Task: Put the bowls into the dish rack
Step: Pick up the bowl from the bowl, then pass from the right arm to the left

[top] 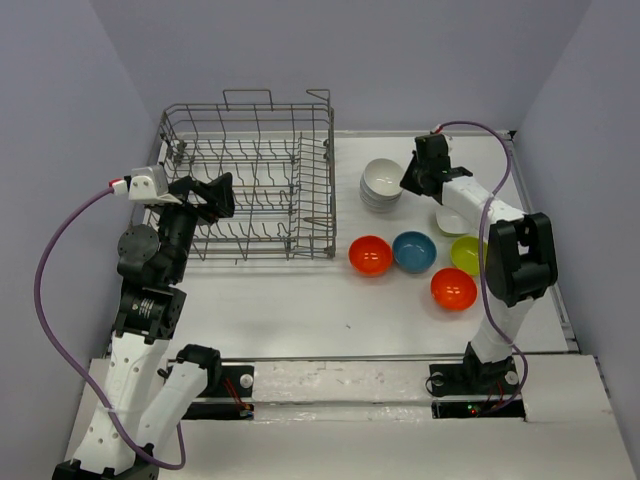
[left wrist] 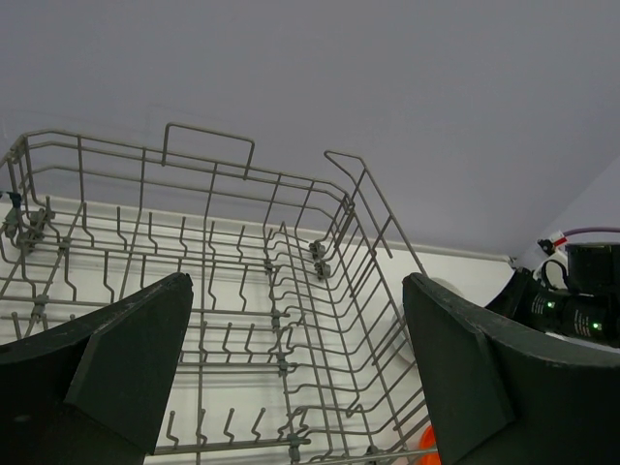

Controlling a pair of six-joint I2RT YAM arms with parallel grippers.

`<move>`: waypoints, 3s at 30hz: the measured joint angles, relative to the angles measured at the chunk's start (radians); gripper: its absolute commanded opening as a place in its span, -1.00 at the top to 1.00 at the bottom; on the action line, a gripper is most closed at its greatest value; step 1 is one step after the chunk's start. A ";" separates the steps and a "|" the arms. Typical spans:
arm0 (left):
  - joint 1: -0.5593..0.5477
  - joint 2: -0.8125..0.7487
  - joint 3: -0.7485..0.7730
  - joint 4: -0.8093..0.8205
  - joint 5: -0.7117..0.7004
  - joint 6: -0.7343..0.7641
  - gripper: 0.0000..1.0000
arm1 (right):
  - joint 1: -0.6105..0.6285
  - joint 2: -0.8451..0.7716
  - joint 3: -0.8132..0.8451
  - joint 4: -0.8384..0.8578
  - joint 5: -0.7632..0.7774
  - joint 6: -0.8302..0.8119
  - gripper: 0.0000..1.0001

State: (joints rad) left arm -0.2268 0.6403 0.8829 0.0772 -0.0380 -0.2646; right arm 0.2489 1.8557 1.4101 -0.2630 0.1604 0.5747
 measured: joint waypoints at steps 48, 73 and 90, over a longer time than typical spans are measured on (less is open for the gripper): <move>-0.354 0.975 1.109 -0.481 0.116 -0.195 -0.98 | 0.000 -0.505 -0.037 -0.114 -0.011 -0.022 0.99; -0.577 1.196 1.268 -0.620 -0.251 -0.126 -0.35 | 0.126 -0.518 -0.005 -0.137 0.017 -0.022 0.99; -0.585 1.196 1.243 -0.652 -0.320 -0.084 0.20 | 0.192 -0.458 0.062 -0.148 0.064 -0.039 0.99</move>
State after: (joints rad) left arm -0.8120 1.8359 2.1262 -0.5751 -0.3580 -0.3485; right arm 0.4408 1.3975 1.4719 -0.4107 0.2241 0.5358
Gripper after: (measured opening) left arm 0.451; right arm 0.111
